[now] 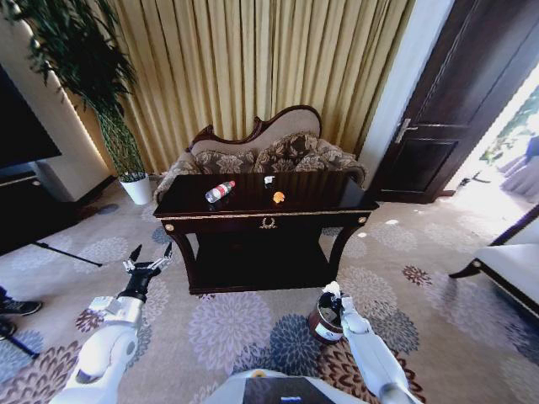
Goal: Move to the front of the table and place the trash on the table into the trash bin.
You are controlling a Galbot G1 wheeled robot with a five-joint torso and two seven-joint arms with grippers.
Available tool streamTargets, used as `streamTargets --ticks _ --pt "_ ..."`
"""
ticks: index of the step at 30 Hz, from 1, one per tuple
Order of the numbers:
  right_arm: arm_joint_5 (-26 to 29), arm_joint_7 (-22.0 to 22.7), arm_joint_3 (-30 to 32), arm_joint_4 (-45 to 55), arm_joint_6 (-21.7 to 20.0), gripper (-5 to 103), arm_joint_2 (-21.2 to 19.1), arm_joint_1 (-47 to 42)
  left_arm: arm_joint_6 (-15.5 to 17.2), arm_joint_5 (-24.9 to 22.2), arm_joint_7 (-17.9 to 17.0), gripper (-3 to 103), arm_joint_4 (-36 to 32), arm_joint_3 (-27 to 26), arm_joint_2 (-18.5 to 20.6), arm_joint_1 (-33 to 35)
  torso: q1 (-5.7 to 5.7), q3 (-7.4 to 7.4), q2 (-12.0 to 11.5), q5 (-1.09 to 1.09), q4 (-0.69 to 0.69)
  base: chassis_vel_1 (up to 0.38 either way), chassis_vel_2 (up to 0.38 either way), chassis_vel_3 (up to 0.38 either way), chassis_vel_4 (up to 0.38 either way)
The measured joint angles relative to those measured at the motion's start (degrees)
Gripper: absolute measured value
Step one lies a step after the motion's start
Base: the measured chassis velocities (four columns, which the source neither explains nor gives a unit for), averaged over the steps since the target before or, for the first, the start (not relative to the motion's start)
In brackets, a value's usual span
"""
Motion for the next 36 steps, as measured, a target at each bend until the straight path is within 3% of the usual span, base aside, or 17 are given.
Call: streamTargets --ticks 14,36 --pt "0.15 0.92 0.50 2.92 -0.15 99 -0.60 -2.38 -1.14 -0.13 0.45 100 0.43 0.19 -0.18 0.19 0.00 0.00 0.00 0.00 0.00 0.000 0.000 0.000 0.000" --pt "0.54 2.40 0.19 4.04 -0.16 100 0.45 -1.98 -1.63 -0.30 0.54 100 0.03 -0.31 -0.25 0.54 0.00 0.00 0.00 0.00 0.00 0.000 0.000 0.000 0.000"
